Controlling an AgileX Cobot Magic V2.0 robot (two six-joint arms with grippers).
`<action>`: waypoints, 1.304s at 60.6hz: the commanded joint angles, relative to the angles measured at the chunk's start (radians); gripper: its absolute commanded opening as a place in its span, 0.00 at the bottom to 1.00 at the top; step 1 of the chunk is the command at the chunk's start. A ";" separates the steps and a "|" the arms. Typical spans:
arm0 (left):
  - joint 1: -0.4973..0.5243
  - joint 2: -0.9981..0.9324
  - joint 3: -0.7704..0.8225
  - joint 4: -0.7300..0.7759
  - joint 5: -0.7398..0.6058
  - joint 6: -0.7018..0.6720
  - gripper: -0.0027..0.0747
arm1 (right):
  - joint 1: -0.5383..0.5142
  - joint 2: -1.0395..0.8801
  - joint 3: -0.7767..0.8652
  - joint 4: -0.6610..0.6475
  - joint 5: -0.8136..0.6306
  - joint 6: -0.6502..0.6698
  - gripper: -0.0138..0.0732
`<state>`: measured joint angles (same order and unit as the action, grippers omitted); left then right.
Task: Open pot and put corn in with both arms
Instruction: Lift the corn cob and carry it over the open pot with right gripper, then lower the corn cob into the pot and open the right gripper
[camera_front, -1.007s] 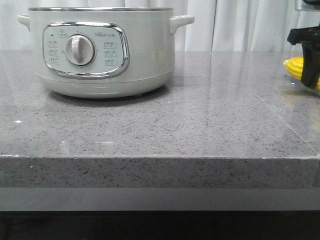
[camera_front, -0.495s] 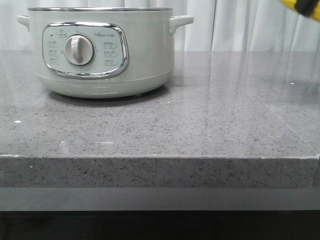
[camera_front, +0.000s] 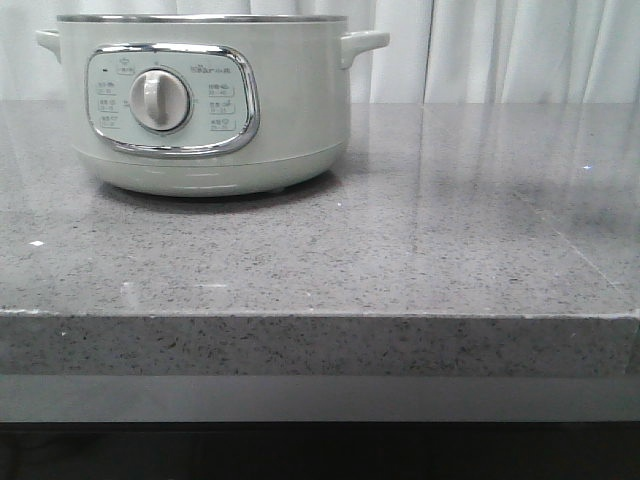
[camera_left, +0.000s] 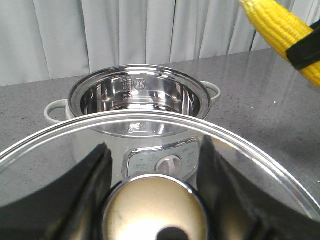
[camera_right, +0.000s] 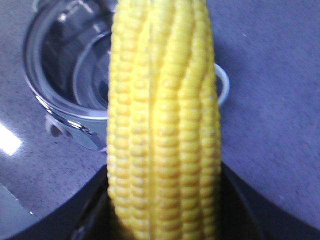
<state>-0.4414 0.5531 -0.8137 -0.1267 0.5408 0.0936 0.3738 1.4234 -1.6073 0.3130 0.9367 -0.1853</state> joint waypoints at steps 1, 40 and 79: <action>0.002 -0.004 -0.038 -0.010 -0.144 -0.001 0.28 | 0.043 0.037 -0.108 0.028 -0.068 -0.019 0.47; 0.002 -0.004 -0.038 -0.010 -0.144 -0.001 0.28 | 0.157 0.507 -0.587 0.027 -0.078 -0.024 0.47; 0.002 -0.004 -0.038 -0.010 -0.144 -0.001 0.28 | 0.157 0.638 -0.608 -0.013 -0.092 -0.024 0.63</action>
<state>-0.4414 0.5531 -0.8137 -0.1267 0.5408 0.0936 0.5301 2.1258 -2.1804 0.2933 0.9039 -0.2009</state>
